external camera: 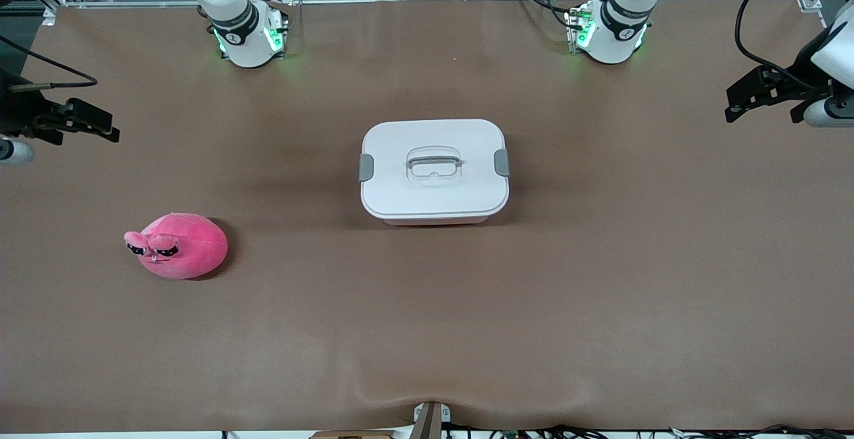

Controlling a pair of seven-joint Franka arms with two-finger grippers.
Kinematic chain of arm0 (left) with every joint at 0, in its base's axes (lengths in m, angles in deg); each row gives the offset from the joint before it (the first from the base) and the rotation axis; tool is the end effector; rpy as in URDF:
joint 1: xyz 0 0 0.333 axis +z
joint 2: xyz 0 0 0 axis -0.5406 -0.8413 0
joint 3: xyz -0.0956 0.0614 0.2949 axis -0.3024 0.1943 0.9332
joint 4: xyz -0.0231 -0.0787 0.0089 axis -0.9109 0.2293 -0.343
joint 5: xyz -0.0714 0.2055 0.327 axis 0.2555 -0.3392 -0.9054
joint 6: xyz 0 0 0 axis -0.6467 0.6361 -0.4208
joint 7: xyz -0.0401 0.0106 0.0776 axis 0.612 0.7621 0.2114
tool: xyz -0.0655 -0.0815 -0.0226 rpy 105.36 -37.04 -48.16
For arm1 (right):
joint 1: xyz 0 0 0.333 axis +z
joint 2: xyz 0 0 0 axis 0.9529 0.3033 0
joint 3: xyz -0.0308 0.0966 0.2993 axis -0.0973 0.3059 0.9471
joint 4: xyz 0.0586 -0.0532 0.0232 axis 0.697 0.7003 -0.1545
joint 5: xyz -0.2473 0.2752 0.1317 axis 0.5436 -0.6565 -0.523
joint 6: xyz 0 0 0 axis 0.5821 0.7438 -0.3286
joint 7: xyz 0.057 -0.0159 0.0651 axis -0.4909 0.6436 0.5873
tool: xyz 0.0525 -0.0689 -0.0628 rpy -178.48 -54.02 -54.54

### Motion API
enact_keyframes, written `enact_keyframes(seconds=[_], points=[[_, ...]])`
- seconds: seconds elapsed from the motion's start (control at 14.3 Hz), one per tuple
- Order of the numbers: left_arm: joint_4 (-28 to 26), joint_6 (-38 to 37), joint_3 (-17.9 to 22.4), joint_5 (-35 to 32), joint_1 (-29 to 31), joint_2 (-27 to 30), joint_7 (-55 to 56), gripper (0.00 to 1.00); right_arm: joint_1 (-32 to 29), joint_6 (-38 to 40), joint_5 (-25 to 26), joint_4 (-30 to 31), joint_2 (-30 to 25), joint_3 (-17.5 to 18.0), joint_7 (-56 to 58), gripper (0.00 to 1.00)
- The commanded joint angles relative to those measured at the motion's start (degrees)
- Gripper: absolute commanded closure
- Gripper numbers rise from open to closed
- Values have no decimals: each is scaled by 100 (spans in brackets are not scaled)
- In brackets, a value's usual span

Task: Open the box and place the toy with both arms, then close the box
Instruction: 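Reach the right gripper toward the pink plush while the left gripper moves out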

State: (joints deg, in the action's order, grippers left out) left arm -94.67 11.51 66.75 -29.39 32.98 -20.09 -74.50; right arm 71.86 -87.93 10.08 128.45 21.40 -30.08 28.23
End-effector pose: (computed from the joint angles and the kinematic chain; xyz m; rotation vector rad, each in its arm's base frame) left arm 0.5369 -0.0510 0.6596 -3.1220 0.0686 0.0082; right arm 0.5558 -0.0128 0.6135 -3.0950 -0.0412 0.1739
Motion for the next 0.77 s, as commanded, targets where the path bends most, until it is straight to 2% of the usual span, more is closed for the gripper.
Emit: enact_keyframes(seconds=[0.0,0.7], points=[[115,-77,-16,68,28,-36,-15,0,-66,23,83,32,-40,60,16,0],[168,-51,10,68,71,-185,-138,0,-171,-56,83,111,-22,60,16,0]])
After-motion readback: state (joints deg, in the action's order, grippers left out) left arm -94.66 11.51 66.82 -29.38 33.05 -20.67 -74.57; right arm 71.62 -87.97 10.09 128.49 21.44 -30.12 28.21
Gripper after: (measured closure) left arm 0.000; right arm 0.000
